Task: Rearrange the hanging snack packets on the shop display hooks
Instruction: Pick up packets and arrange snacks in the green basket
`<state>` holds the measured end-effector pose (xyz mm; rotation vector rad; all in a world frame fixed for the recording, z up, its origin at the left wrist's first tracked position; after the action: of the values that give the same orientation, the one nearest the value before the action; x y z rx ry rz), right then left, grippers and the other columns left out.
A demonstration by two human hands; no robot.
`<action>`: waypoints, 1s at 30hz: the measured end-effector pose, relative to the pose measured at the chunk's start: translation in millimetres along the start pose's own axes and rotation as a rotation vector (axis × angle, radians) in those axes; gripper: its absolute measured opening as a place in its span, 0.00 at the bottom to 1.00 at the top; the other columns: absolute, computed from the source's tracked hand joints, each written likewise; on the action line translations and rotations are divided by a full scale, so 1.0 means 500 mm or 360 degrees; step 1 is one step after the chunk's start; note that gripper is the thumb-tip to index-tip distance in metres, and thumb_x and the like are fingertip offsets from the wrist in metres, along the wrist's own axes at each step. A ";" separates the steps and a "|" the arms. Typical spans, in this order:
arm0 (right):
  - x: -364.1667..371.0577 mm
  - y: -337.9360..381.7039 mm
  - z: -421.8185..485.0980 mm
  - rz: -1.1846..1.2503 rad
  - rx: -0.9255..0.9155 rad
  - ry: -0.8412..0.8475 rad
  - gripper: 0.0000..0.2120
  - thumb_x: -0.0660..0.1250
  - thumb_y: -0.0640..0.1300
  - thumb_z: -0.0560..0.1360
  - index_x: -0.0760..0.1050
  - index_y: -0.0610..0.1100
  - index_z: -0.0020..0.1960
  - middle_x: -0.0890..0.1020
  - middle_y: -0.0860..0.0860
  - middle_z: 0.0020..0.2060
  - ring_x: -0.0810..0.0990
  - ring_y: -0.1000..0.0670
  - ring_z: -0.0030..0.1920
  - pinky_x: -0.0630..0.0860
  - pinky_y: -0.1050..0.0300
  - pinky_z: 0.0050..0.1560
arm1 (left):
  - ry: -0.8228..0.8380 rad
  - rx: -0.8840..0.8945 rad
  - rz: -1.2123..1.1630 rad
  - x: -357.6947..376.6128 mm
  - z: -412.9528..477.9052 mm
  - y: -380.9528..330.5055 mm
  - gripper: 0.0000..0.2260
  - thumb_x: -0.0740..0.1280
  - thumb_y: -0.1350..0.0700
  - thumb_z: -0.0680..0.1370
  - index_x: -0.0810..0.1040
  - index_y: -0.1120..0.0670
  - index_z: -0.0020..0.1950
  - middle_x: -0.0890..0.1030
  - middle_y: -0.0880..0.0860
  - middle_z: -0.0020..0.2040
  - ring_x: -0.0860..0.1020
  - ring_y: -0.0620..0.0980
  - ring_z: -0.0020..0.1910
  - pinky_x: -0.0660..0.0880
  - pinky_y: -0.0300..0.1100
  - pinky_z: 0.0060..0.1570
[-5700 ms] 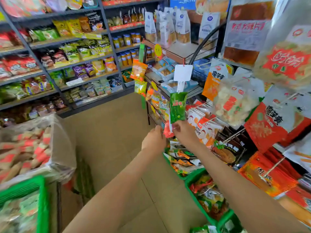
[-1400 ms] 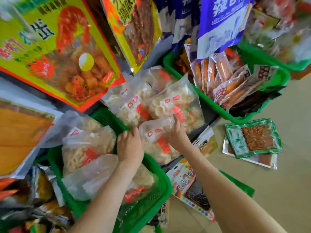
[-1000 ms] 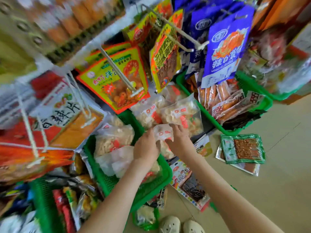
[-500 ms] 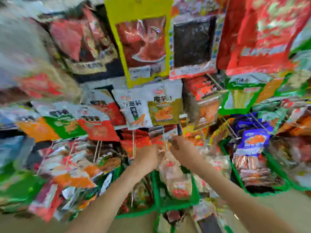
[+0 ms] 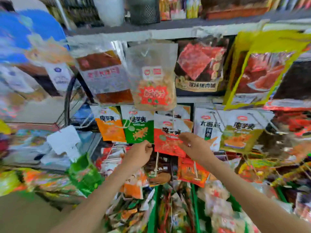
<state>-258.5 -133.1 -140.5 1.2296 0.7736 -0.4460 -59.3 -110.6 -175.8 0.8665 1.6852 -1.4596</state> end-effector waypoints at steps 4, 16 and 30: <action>-0.009 0.110 0.071 0.0170 -0.0138 -0.0491 0.03 0.63 0.42 0.76 0.75 0.44 0.48 0.74 0.56 0.34 0.73 0.55 0.34 0.67 0.56 0.38 | -0.0243 0.0142 -0.0082 -0.148 0.033 0.042 0.11 0.60 0.53 0.80 0.75 0.53 0.61 0.81 0.51 0.48 0.78 0.47 0.37 0.73 0.37 0.34; -0.229 0.336 0.288 0.0441 -0.0426 -0.0949 0.37 0.62 0.31 0.73 0.46 0.48 0.73 0.68 0.47 0.63 0.75 0.48 0.28 0.73 0.64 0.33 | -0.1059 0.0648 -0.0606 -0.463 0.164 -0.138 0.24 0.66 0.53 0.77 0.63 0.54 0.71 0.70 0.54 0.66 0.71 0.51 0.63 0.69 0.45 0.62; -0.227 0.397 0.333 -0.0313 -0.0284 -0.0751 0.09 0.65 0.41 0.74 0.79 0.35 0.43 0.73 0.44 0.37 0.73 0.45 0.38 0.61 0.58 0.30 | -0.0531 0.0610 -0.1051 -0.483 0.180 -0.146 0.14 0.67 0.51 0.76 0.79 0.64 0.47 0.78 0.56 0.42 0.76 0.49 0.42 0.69 0.44 0.43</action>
<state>-151.6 -243.5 97.1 0.8377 0.5148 -0.7782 8.6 -215.7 61.0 0.2076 1.5200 -2.2783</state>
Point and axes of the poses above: each hand's wrist, its own z-axis towards the middle knuckle, its own x-axis out of the palm, y = z × x, the point moved 5 cm from there along z, towards the middle knuckle
